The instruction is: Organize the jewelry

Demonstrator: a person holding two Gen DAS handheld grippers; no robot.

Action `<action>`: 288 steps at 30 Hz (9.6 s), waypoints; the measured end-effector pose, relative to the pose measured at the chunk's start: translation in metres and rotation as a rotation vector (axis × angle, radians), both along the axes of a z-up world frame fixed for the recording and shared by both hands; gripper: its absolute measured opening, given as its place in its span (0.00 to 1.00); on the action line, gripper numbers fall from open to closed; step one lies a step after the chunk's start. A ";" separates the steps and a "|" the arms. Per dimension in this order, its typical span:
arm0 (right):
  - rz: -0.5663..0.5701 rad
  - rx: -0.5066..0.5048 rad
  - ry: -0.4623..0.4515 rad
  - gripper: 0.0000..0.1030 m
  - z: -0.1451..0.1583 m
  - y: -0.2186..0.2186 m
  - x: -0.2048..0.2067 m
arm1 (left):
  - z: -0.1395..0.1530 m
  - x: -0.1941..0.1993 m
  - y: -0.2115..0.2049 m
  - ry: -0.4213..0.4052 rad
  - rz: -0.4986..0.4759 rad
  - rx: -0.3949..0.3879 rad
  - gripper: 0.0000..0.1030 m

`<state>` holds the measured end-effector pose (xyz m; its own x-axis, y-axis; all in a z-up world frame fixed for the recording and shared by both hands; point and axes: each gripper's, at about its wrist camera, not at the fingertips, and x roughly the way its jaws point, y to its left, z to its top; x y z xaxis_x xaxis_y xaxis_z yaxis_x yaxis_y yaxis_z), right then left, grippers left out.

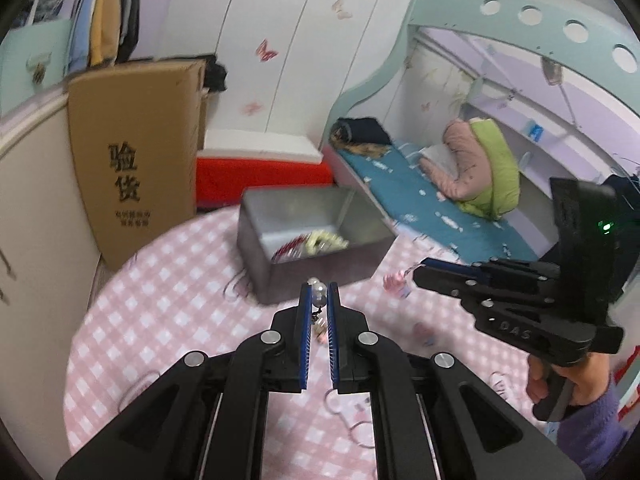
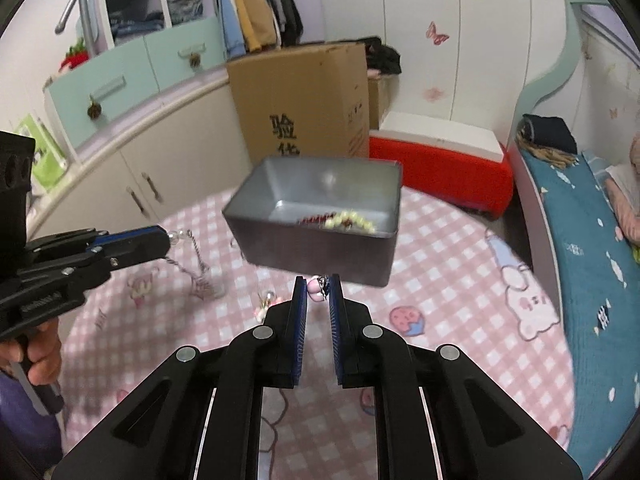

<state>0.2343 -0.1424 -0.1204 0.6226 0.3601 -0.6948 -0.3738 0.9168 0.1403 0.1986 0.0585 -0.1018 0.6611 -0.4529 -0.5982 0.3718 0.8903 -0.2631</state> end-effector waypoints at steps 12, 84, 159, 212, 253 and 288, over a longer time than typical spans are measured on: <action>-0.026 0.073 -0.059 0.11 0.045 -0.004 0.026 | 0.073 0.019 -0.025 -0.132 -0.013 0.024 0.06; -0.142 0.147 0.123 0.61 -0.068 -0.033 0.018 | -0.071 0.013 -0.058 0.074 0.006 0.253 0.49; 0.046 -0.015 0.012 0.12 -0.014 0.033 0.008 | 0.003 0.008 0.008 0.009 0.088 0.040 0.12; -0.074 0.134 0.108 0.15 -0.029 0.004 0.099 | -0.030 0.113 -0.054 0.166 0.080 0.170 0.35; -0.212 0.083 -0.220 0.79 0.063 -0.021 -0.103 | 0.058 -0.079 -0.029 -0.244 0.252 0.196 0.88; -0.257 0.024 -0.558 0.86 0.130 0.004 -0.279 | 0.105 -0.241 -0.033 -0.576 0.381 0.183 0.93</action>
